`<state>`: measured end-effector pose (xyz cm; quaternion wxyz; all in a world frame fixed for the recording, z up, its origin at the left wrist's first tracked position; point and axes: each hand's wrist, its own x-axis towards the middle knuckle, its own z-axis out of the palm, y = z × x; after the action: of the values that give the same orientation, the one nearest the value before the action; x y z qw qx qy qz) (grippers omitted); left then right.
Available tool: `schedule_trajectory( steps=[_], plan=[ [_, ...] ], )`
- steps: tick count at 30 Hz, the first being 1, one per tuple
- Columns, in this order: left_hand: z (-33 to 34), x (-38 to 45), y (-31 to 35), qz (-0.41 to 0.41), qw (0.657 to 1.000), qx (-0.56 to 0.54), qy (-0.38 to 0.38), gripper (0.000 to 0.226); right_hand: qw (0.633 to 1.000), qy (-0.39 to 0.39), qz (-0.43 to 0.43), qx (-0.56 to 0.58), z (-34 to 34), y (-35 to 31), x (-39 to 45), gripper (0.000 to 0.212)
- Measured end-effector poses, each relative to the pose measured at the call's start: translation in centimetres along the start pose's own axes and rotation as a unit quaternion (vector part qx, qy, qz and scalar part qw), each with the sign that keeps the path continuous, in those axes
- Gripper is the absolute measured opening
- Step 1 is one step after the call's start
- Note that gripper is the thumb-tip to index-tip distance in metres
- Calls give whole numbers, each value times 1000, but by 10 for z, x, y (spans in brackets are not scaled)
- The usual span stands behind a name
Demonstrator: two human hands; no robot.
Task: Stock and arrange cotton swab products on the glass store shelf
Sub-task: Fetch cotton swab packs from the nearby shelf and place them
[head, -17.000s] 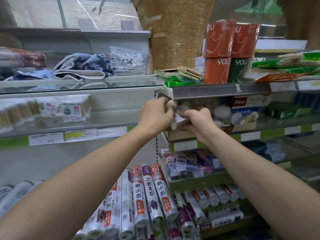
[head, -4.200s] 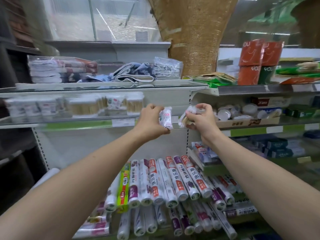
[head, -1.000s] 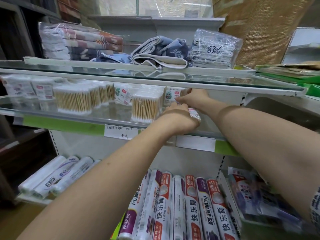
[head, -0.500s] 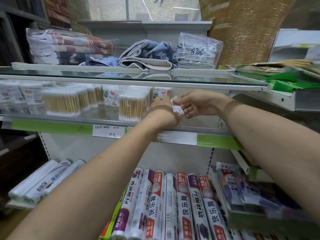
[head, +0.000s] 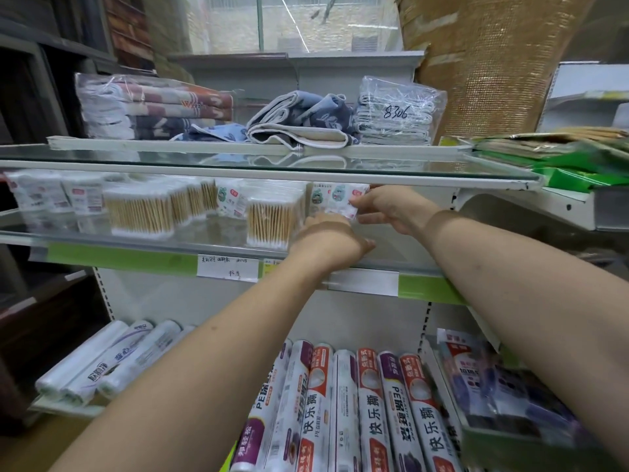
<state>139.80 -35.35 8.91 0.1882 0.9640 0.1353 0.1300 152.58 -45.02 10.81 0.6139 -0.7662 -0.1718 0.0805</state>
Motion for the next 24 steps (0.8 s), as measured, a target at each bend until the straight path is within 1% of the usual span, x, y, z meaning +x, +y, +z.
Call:
schedule_trajectory(
  steps=[1, 3, 8, 11, 13, 16, 18, 21, 22, 24],
  plan=[
    [1, -1, -1, 10, 1000, 8, 3, 78, 1000, 6, 2, 4, 6, 0, 2, 23],
    [1, -3, -3, 35, 999, 13, 7, 71, 1000, 14, 1, 7, 17, -1, 3, 16],
    [-4, -6, -2, 33, 999, 14, 1, 67, 999, 35, 2, -40, 35, -7, 12, 12],
    [-4, -5, -2, 35, 999, 18, 0, 68, 992, 52, -6, -116, 38, -5, 24, 13],
    [-4, -4, -3, 35, 999, 20, 1, 63, 984, 66, -15, -167, 39, -4, 28, 18],
    [-3, -3, -2, 34, 999, 24, -5, 53, 976, 78, -24, -201, 40, -3, 26, 21],
    [-3, -2, -2, 33, 999, 25, -8, 54, 971, 80, -24, -225, 39, -4, 23, 26],
    [-3, -1, -1, 32, 999, 28, -5, 56, 973, 83, -19, -213, 32, -5, 15, 32],
    [-3, -1, 0, 31, 999, 29, -2, 56, 974, 75, -16, -212, 29, -5, 12, 39],
    [-4, -2, 1, 30, 999, 29, -1, 58, 972, 60, -18, -225, 21, -5, 4, 63]
  ],
)
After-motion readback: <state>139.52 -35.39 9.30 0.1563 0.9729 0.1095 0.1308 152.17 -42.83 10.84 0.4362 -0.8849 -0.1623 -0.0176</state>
